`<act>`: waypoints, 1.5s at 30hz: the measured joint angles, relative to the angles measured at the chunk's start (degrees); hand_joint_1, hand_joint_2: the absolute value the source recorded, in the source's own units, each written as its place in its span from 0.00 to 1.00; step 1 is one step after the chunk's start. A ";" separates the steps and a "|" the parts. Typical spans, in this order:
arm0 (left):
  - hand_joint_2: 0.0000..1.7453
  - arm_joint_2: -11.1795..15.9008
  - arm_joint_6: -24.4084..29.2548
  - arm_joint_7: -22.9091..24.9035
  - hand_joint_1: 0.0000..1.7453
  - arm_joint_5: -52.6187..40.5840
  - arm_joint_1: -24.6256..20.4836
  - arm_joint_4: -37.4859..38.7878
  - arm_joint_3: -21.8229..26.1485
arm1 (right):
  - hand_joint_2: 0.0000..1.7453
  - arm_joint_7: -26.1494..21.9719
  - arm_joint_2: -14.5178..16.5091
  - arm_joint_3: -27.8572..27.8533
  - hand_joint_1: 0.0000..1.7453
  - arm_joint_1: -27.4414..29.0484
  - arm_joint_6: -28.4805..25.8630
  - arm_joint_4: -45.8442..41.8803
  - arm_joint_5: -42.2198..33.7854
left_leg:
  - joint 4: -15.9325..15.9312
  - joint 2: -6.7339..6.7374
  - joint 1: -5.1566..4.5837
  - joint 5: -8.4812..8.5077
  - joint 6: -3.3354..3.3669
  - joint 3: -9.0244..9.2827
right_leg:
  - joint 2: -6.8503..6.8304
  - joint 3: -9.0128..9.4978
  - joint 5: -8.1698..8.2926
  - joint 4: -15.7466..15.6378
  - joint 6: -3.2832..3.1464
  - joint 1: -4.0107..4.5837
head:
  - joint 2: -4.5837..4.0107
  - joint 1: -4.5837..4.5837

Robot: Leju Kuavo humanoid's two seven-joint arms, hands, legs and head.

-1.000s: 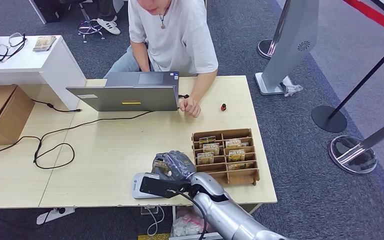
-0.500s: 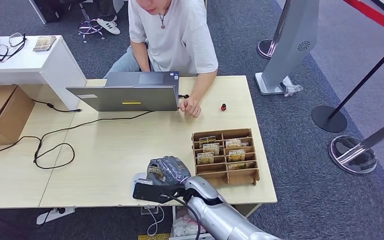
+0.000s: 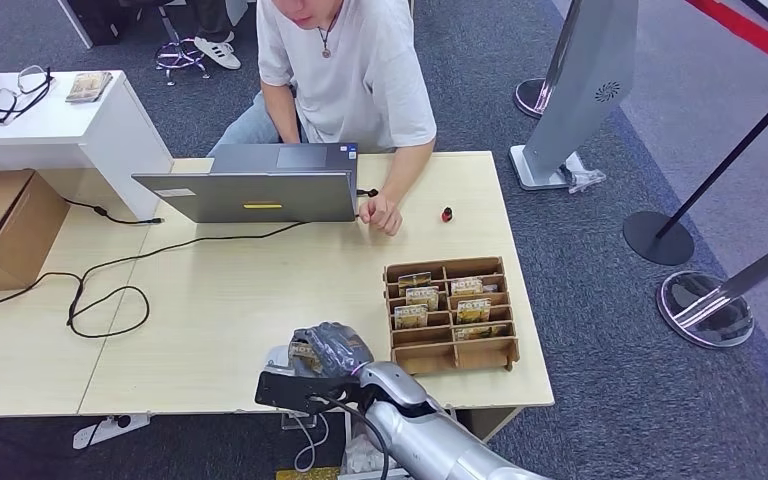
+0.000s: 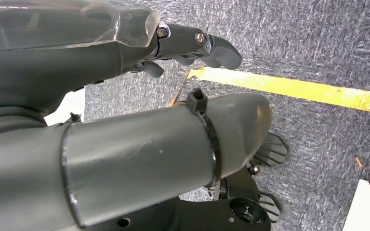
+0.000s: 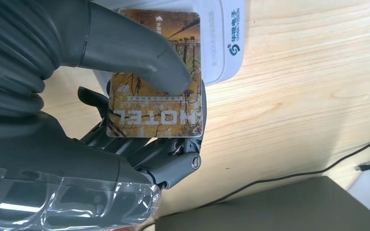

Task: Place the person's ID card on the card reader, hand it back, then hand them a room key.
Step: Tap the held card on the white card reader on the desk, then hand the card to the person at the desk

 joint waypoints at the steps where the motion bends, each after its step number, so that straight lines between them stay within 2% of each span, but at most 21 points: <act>1: 0.00 0.04 -0.17 0.00 0.00 -0.10 0.00 0.00 0.00 | 1.00 0.36 0.13 0.00 1.00 -0.23 -0.23 0.55 -0.12 | 0.00 0.00 0.00 0.00 0.00 0.00 | 0.00 0.00 0.00 0.00 0.00 0.00 | 0.00 0.01; 13: 0.00 0.32 -0.65 0.00 0.00 -0.85 0.00 0.00 -0.04 | 1.00 3.44 1.27 0.00 1.00 -2.91 -0.43 5.09 -0.67 | 0.00 0.00 0.00 0.00 0.00 0.01 | 0.00 0.01 0.00 0.00 0.00 0.00 | 0.00 0.00; 30: 0.00 0.39 -0.94 0.00 0.00 -0.98 0.00 0.00 -0.07 | 1.00 4.31 1.58 0.00 1.00 -4.38 0.23 7.67 -0.15 | 0.00 0.01 0.00 0.00 0.00 0.05 | 0.01 0.03 0.00 0.00 0.00 0.00 | 0.00 0.00; 38: 0.00 0.42 -1.07 0.03 0.00 -1.06 0.00 0.00 -0.07 | 1.00 1.88 1.61 -0.42 1.00 -4.36 0.35 7.22 -1.74 | 0.00 0.01 0.00 0.00 0.00 0.05 | 0.01 0.04 0.00 0.00 0.00 0.00 | 0.00 0.00; 45: 0.00 0.51 -1.60 -0.02 0.00 -1.40 0.03 0.00 -0.07 | 1.00 -0.83 0.96 -2.52 1.00 -3.10 1.23 1.38 -4.71 | 0.00 0.01 0.00 0.01 -0.01 0.06 | 0.03 0.03 0.00 0.00 0.00 0.01 | 0.00 -0.01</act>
